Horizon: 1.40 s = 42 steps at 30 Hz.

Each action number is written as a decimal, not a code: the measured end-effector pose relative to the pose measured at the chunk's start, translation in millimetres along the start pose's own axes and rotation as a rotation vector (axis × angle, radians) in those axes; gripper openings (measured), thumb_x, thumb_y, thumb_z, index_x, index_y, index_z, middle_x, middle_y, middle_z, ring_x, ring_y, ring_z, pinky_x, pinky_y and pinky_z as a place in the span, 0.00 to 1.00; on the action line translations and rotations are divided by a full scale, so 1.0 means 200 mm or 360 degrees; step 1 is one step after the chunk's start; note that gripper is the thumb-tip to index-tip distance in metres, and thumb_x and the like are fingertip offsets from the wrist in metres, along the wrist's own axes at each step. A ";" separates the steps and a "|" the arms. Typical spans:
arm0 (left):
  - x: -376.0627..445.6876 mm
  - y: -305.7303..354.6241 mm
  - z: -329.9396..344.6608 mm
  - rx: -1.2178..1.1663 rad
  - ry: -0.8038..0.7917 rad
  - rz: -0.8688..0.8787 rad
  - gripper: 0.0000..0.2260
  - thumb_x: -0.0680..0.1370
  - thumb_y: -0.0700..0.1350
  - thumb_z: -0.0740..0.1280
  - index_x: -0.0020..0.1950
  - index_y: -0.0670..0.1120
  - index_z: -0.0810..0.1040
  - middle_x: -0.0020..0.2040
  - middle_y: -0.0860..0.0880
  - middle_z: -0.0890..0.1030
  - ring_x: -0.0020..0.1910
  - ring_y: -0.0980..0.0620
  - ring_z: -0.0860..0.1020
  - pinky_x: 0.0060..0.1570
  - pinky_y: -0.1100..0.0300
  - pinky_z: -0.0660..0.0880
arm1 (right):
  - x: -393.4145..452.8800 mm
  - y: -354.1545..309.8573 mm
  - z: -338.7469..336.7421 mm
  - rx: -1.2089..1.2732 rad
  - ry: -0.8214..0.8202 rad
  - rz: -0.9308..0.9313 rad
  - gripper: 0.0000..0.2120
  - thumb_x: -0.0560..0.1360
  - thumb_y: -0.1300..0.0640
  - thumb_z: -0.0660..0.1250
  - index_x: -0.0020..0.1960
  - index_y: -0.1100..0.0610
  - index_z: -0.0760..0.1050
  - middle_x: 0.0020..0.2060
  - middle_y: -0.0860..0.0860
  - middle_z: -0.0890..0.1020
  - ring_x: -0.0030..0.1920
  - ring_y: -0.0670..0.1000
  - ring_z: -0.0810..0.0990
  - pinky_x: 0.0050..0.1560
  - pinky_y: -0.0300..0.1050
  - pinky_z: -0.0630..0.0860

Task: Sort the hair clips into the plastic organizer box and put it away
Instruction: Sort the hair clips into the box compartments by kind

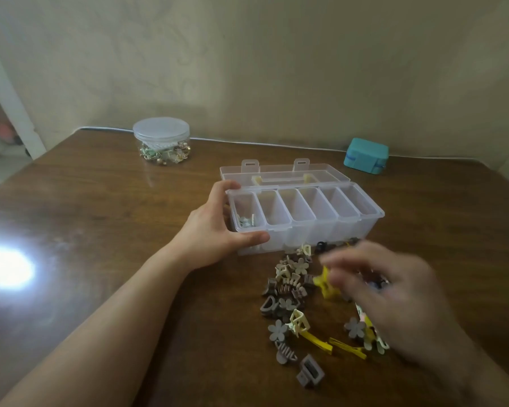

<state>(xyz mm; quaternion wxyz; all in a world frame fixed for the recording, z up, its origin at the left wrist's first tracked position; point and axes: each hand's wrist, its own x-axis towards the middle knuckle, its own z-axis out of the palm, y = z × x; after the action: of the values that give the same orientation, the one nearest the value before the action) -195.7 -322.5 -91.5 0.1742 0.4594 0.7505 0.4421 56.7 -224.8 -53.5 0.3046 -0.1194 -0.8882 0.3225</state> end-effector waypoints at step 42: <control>0.01 -0.04 0.00 0.0010 0.0048 0.0029 0.42 0.61 0.66 0.78 0.68 0.62 0.60 0.61 0.57 0.77 0.59 0.58 0.76 0.61 0.58 0.73 | 0.58 -0.04 0.27 -0.0071 0.0070 0.0136 0.06 0.72 0.61 0.70 0.41 0.51 0.81 0.34 0.43 0.80 0.37 0.42 0.77 0.35 0.32 0.74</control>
<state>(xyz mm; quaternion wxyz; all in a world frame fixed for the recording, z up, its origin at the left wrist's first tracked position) -200.8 -321.2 -98.2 0.1575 0.4601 0.7501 0.4482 -68.2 -209.8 -28.0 0.3074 -0.1709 -0.8824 0.3126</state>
